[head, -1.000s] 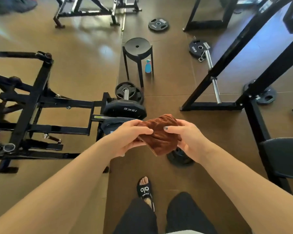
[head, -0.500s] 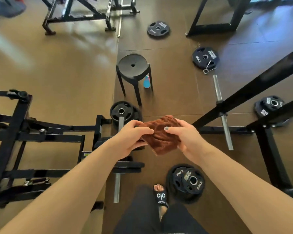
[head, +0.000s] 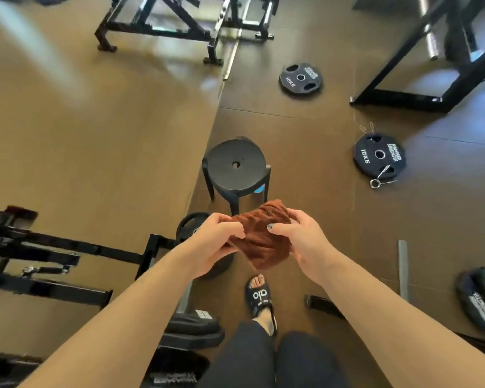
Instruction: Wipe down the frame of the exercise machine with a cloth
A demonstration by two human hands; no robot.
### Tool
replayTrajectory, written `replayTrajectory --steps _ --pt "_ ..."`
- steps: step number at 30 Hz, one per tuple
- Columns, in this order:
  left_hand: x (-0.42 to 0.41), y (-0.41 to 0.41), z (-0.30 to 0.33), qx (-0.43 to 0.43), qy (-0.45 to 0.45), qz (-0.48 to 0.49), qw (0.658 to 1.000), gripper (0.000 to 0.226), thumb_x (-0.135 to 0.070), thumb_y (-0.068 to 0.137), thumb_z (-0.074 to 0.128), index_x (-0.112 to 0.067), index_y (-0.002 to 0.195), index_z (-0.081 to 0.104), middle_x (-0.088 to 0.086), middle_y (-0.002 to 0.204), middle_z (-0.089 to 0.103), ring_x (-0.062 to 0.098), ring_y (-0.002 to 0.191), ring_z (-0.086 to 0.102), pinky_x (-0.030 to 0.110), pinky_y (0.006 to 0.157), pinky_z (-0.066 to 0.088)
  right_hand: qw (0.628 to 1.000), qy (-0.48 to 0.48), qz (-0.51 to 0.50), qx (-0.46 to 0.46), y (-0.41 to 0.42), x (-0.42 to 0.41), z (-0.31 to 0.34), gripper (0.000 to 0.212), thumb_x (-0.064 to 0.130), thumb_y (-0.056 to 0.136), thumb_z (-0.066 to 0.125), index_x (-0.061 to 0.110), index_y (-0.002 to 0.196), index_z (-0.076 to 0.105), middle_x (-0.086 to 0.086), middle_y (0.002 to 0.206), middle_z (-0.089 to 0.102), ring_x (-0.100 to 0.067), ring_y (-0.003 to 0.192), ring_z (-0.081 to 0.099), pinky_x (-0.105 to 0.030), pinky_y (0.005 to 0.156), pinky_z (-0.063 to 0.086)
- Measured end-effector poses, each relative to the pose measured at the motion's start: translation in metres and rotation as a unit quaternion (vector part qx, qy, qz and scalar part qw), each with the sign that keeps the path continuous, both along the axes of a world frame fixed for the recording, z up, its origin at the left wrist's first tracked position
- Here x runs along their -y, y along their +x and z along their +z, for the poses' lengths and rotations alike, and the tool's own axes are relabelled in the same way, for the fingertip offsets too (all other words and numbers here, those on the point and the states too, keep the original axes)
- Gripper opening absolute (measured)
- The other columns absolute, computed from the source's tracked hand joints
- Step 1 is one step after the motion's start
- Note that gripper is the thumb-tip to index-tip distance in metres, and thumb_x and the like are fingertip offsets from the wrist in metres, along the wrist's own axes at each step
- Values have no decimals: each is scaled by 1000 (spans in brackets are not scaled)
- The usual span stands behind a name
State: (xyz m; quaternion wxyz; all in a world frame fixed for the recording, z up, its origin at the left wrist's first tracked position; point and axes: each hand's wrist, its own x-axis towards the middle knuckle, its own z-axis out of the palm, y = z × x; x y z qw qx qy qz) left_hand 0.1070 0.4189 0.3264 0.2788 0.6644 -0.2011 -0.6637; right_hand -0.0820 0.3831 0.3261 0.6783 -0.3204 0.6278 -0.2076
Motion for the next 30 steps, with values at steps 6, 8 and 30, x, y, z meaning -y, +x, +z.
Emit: replayTrajectory --steps 6,8,30 --pt "98 18 -6 11 23 31 999 36 -9 83 70 -15 116 54 11 117 66 27 108 69 39 91 61 999 4 30 -15 18 112 -2 38 12 86 79 32 113 61 1 117 71 -21 106 70 -42 95 59" --pt "132 28 -11 26 25 42 998 36 -10 82 71 -16 114 56 10 115 67 26 104 71 36 84 63 999 19 42 -10 28 149 -8 41 10 86 78 26 121 61 -3 120 71 -26 109 69 -48 99 57" --pt "316 92 -312 256 75 2 964 31 -13 95 68 -28 118 55 -4 115 67 10 99 64 26 84 52 923 65 324 -198 147 388 -312 74 24 94 72 31 156 32 1 148 50 -24 132 53 -36 107 47"
